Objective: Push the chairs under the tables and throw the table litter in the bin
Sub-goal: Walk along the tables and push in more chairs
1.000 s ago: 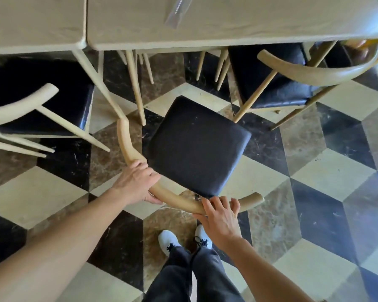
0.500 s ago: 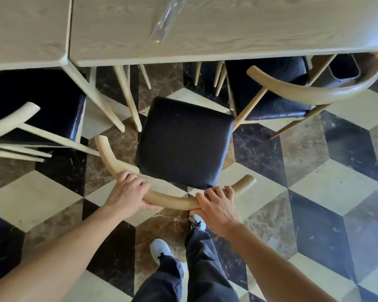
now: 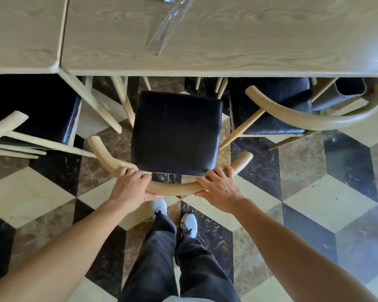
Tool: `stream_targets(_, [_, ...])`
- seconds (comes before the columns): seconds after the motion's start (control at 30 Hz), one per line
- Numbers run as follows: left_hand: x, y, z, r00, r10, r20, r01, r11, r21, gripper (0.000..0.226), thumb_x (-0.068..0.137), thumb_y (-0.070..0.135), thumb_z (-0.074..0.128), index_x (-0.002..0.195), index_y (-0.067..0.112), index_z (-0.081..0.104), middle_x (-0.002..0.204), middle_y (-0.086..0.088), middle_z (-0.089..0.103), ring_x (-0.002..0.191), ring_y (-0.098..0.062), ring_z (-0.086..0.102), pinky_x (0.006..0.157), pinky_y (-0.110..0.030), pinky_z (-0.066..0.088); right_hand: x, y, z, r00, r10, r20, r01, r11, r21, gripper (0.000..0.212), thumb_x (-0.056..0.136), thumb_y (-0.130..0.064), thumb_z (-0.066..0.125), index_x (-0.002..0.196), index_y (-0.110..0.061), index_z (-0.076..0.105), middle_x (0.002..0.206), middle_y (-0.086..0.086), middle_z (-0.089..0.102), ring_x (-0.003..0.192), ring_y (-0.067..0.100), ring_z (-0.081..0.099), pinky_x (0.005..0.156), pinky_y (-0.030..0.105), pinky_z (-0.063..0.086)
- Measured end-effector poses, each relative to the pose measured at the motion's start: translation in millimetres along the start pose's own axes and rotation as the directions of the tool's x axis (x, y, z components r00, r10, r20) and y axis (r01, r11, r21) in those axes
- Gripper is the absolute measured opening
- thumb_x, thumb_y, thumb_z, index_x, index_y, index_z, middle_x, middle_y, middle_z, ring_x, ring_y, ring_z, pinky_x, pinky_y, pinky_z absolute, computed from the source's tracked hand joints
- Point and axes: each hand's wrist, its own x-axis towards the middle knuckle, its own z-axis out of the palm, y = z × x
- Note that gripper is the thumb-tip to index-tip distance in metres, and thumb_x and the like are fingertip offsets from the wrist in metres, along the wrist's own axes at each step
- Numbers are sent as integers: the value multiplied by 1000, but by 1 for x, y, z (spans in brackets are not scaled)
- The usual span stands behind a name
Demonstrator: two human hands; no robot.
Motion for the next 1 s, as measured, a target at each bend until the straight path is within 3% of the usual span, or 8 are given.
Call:
stream_targets(0.1, [14,-8,-8,1000,-3,-23,3,1000,0,96,67,95,17,92,19,68,92,1,71,91,-28,62,90,-44,39,20,5,-8,1000,-15,12,15,1000,-21,37,91,-57,55,112,-27,60,95,3,60,92,30,53,94,59,39])
stream_targets(0.27, [37,-38,-23,998,-14,-56,15,1000,9,88,67,93,28,84,17,69,80,-2,71,80,-30,64,81,-45,42,61,6,-30,998,-12,54,14,999,-36,41,94,-59,40,113,-27,59,97,2,60,94,29,52,96,61,39])
stream_targets(0.4, [59,-62,-31,998,-41,-47,42,999,22,88,66,92,29,88,18,71,82,-1,72,81,-27,64,81,-45,44,95,9,-43,999,-22,38,24,999,-41,45,93,-59,39,113,-26,62,96,3,62,93,30,56,95,63,42])
stream_targets(0.53, [79,-72,-42,996,-70,-54,70,998,-4,81,63,90,45,86,18,73,79,-1,72,80,-27,66,81,-45,46,120,22,-54,997,-17,70,22,998,-66,44,92,-59,41,112,-25,61,98,3,63,95,31,57,96,63,43])
stream_targets(0.63, [89,-70,-47,996,-71,-57,70,997,-29,85,63,91,40,81,14,73,74,-4,71,75,-29,65,76,-46,47,126,36,-62,995,-37,97,45,996,-73,46,93,-60,39,118,-27,61,102,3,63,99,30,56,98,61,42])
stream_targets(0.83, [111,-54,-56,990,-91,-108,83,994,-77,86,67,88,36,80,11,72,79,-8,73,77,-33,66,76,-49,47,139,73,-77,991,-102,85,105,994,-31,38,93,-58,53,117,-29,49,100,4,61,96,31,54,95,61,44])
stream_targets(0.93, [119,-44,-62,990,-113,-88,105,990,-97,87,68,88,35,82,11,73,79,-8,73,78,-33,65,76,-49,45,145,88,-88,987,-126,98,128,992,-13,35,95,-57,45,119,-33,41,101,4,61,98,32,55,97,61,42])
stream_targets(1.0, [126,-37,-65,988,-127,-84,119,988,-98,87,68,89,34,82,12,72,76,-7,71,75,-32,64,75,-48,44,148,100,-93,980,-142,139,145,989,-15,37,95,-58,37,121,-32,44,104,5,61,101,33,54,99,62,39])
